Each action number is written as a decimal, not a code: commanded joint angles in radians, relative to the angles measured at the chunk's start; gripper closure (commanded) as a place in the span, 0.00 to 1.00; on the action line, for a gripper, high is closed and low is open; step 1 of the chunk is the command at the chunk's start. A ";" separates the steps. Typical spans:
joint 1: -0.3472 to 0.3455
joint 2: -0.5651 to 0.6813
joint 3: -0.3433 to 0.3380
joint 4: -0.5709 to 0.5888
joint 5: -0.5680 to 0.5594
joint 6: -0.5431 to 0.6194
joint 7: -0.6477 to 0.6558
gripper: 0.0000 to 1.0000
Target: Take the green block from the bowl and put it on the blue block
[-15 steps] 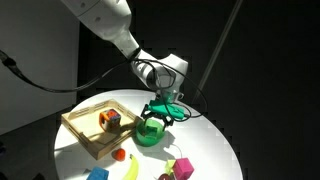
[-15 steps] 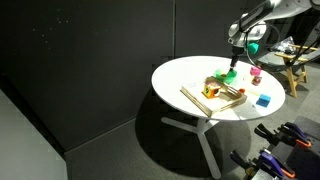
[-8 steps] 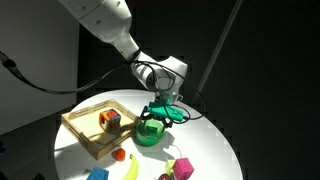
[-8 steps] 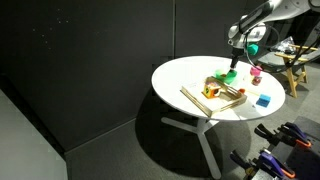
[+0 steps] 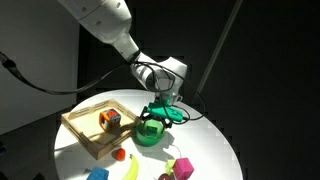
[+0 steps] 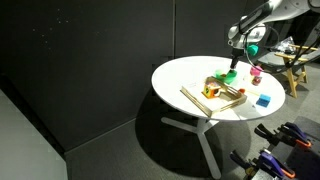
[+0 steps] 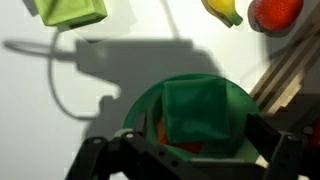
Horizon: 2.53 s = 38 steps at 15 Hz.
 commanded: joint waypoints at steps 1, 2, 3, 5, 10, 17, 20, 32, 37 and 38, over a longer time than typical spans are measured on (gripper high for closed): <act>-0.022 0.014 0.020 0.030 -0.017 -0.012 -0.013 0.00; -0.022 0.015 0.020 0.030 -0.017 -0.012 -0.013 0.00; -0.022 0.016 0.020 0.031 -0.018 -0.013 -0.013 0.00; -0.022 0.018 0.020 0.031 -0.018 -0.014 -0.013 0.27; -0.023 0.017 0.021 0.033 -0.017 -0.019 -0.013 0.67; -0.015 -0.014 0.013 0.018 -0.023 -0.043 0.004 0.70; -0.011 -0.039 0.010 0.010 -0.025 -0.067 0.007 0.70; 0.006 -0.162 -0.015 -0.013 -0.053 -0.176 0.032 0.70; 0.011 -0.218 -0.033 -0.046 -0.084 -0.170 0.049 0.70; 0.012 -0.230 -0.038 -0.057 -0.091 -0.167 0.055 0.70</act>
